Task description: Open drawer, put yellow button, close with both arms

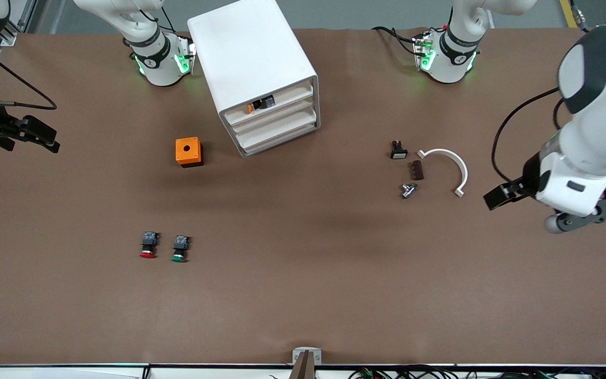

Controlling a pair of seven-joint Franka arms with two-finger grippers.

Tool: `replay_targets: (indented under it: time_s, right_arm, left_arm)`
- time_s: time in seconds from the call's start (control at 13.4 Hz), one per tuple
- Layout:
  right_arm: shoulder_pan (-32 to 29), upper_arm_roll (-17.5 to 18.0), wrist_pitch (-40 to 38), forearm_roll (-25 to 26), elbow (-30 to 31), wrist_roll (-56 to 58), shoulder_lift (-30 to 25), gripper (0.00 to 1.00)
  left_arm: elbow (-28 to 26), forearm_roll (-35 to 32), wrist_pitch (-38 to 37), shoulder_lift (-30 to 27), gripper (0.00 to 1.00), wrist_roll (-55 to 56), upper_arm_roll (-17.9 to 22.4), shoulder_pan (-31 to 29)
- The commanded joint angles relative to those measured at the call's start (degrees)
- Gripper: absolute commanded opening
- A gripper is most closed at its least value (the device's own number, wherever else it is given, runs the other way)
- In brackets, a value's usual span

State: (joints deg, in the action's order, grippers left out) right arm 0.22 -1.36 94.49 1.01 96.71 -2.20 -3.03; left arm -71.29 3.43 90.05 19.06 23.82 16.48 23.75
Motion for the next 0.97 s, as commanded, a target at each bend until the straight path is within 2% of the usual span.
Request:
replay_targets:
  time_s: [0.0,0.22,0.3,0.45,0.52,0.6,0.82,0.9]
  right_arm:
    - [-0.1,0.4,0.3,1.0,1.0,-0.3,-1.4,1.00]
    - [-0.1,0.4,0.3,1.0,1.0,-0.2,-1.3,1.00]
    - [-0.1,0.4,0.3,1.0,1.0,-0.3,-1.4,1.00]
    - [-0.1,0.4,0.0,1.0,1.0,-0.3,-1.4,1.00]
    - [-0.1,0.4,0.0,1.0,1.0,-0.3,-1.4,1.00]
    - [-0.1,0.4,-0.1,1.0,1.0,-0.3,-1.4,1.00]
    - [-0.1,0.4,0.0,1.0,0.9,-0.3,-1.4,1.00]
    - [-0.1,0.4,-0.1,1.0,0.9,-0.3,-1.4,1.00]
  left_arm:
    - [-5.0,-0.9,-2.1,-5.7,1.00,-7.0,-0.7,-1.2]
    - [-11.8,-1.1,-2.3,-13.1,1.00,-11.0,-1.4,-4.2]
    - [-13.9,-1.1,-2.3,-15.0,1.00,-12.9,-3.1,-6.1]
    - [-16.6,-1.3,-2.2,-17.7,1.00,-13.3,-11.3,-13.5]
    - [-17.8,-1.4,-2.2,-18.7,1.00,-13.3,-14.1,-15.8]
    - [-19.0,-1.9,-2.2,-19.9,1.00,-13.3,-15.6,-17.0]
    - [-23.0,-6.2,-2.2,-23.3,1.00,-13.2,-23.4,-21.5]
    - [-24.1,-6.2,-2.2,-24.2,1.00,-13.2,-24.4,-22.4]
